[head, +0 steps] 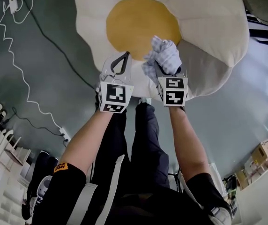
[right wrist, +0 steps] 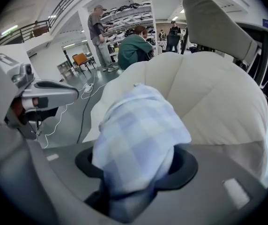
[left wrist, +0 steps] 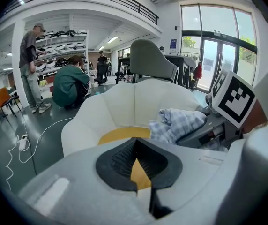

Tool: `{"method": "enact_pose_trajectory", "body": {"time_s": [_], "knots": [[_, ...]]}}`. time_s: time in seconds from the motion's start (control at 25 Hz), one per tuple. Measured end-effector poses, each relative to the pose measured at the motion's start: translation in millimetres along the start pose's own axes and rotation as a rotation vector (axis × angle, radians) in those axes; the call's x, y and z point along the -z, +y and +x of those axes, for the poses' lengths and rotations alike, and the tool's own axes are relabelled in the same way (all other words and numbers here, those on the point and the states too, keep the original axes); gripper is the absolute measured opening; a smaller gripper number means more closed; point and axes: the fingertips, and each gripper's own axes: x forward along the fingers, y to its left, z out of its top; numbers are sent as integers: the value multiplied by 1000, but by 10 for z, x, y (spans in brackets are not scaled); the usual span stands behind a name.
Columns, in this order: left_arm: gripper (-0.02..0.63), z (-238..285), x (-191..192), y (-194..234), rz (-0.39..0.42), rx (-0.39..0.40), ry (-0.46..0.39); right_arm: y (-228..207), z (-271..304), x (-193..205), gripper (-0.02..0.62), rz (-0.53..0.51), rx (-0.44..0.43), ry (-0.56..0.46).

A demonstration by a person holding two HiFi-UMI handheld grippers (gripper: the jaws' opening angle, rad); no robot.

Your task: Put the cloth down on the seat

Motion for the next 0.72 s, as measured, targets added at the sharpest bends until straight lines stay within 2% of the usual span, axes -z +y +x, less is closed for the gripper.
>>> {"method": "enact_pose_trajectory", "body": {"time_s": [0.4,0.72], "knots": [[-2,380,372,44,4,10,-7,-95,659,369,265,-13,7,60],[-2,517,430,116,5,5,-17,-152,958,549,279,-7,-2,118]]}}
